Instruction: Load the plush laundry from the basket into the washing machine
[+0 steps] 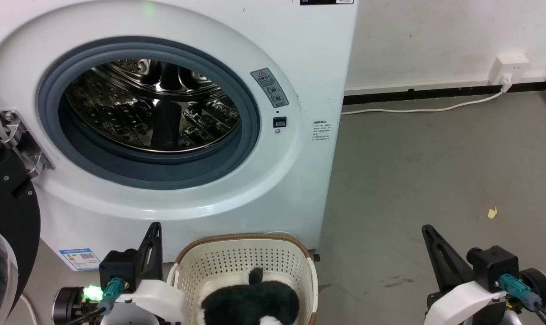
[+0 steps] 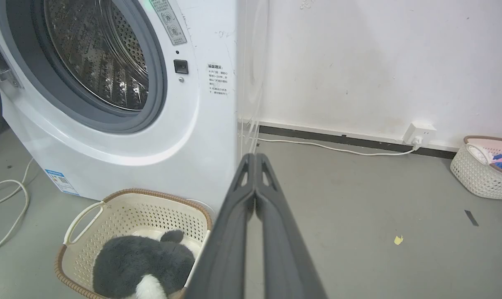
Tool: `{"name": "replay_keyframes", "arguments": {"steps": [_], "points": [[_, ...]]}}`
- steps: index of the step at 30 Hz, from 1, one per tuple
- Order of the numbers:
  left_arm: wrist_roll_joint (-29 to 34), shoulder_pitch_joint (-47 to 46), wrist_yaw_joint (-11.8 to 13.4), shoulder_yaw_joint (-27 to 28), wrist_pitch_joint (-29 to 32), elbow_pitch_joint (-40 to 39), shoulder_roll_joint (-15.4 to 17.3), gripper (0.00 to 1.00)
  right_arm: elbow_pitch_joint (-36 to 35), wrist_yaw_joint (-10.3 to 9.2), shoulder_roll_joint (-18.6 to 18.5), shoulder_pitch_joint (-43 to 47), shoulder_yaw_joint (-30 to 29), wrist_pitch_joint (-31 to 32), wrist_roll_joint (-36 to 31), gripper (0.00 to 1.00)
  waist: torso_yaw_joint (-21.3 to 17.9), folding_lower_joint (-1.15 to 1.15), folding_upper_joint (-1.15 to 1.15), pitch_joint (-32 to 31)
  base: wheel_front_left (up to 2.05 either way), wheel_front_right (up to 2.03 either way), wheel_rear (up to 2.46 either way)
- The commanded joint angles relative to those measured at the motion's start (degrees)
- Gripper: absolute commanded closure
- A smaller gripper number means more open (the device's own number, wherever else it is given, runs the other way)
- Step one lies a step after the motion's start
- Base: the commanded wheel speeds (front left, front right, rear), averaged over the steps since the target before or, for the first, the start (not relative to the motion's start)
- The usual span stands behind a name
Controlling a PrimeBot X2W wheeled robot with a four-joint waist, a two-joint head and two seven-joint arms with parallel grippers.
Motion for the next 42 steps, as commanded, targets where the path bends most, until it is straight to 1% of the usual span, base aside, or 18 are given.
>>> {"name": "replay_keyframes", "arguments": {"steps": [1,19,20,25,42], "points": [[0.1,0.0,-0.3,0.0,0.0,-0.3,0.0,1.0,-0.2,-0.05,0.2,-0.7,0.0,0.0,-0.4,1.0,0.0,0.0,0.0,0.0,0.0,0.0,0.0],[0.1,0.0,-0.3,0.0,0.0,-0.3,0.0,1.0,-0.2,-0.05,0.2,-0.7,0.0,0.0,-0.4,1.0,0.0,0.0,0.0,0.0,0.0,0.0,0.0],[0.0,0.0,0.0,0.0,0.0,0.0,0.0,0.0,0.0,0.0,0.0,0.0,0.0,0.0,0.0,0.0,0.0,0.0,0.0,0.0,0.0,0.0,0.0],[0.0,0.0,0.0,0.0,0.0,0.0,0.0,0.0,0.0,0.0,0.0,0.0,0.0,0.0,0.1,0.0,0.0,0.0,0.0,0.0,0.0,0.0,0.0],[-3.5,-0.1,0.9,-2.5,-2.1,1.9,0.0,0.0,1.6,-0.01,0.0,0.9,0.0,-2.0,2.7,0.0,0.0,0.0,0.0,0.2,0.0,0.0,0.0]]}}
